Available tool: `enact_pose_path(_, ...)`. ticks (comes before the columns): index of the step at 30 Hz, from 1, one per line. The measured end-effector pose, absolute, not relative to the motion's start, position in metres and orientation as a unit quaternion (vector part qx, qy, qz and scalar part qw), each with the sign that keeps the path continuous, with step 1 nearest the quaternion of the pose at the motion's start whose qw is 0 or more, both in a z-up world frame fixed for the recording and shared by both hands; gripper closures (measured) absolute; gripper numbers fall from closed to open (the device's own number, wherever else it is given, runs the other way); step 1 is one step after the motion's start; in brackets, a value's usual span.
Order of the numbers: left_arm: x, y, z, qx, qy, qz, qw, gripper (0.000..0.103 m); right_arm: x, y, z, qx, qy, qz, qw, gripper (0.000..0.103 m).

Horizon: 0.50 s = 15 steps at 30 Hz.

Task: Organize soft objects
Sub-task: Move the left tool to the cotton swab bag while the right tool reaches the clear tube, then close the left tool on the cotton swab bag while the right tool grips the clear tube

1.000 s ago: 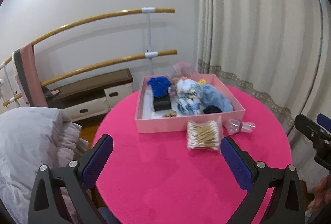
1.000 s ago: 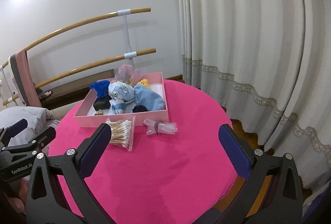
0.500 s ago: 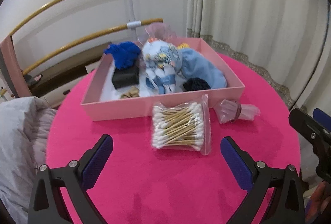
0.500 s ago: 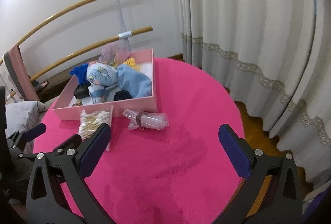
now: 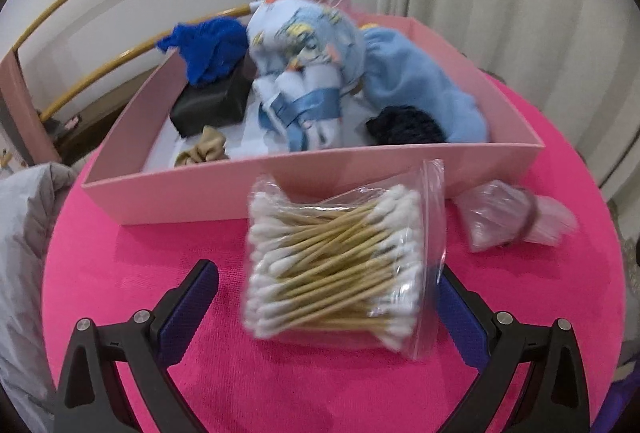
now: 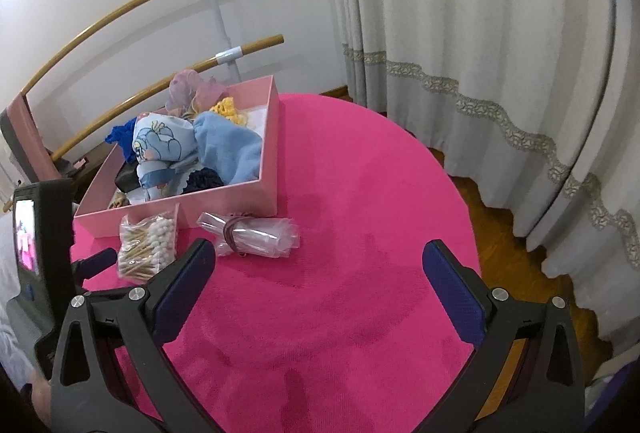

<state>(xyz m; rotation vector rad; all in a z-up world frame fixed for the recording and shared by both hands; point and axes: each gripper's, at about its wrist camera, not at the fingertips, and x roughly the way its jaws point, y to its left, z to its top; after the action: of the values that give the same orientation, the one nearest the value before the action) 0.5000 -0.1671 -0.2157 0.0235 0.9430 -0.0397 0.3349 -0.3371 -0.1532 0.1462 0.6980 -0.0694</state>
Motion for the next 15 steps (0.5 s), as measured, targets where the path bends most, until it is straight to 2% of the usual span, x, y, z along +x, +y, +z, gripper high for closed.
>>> enact_pose_path(3,0.508,-0.159,-0.220,-0.013,0.455,-0.027,0.890,0.005,0.342,-0.333,-0.159,0.070,0.349,-0.028,0.934,0.000)
enact_pose_path(4,0.510,-0.157,-0.221,-0.016,0.452,-0.031,0.891,0.009,0.344,-0.331,-0.160,0.070,0.351,-0.027,0.933,0.000)
enact_pose_path(6,0.512,-0.154,-0.222,-0.006,0.449,-0.032,0.893,0.024,0.350,-0.327,-0.164,0.066,0.357,-0.022,0.931,0.000)
enact_pose_path(9,0.511,-0.146,-0.221,-0.005,0.448,-0.041,0.893,0.035,0.357,-0.319,-0.168,0.062,0.364,-0.016,0.929,0.000)
enact_pose_path(15,0.499,-0.121,-0.222,-0.012,0.445,-0.033,0.895,0.036,0.375,-0.304,-0.178,0.054,0.381,-0.006,0.923,0.000)
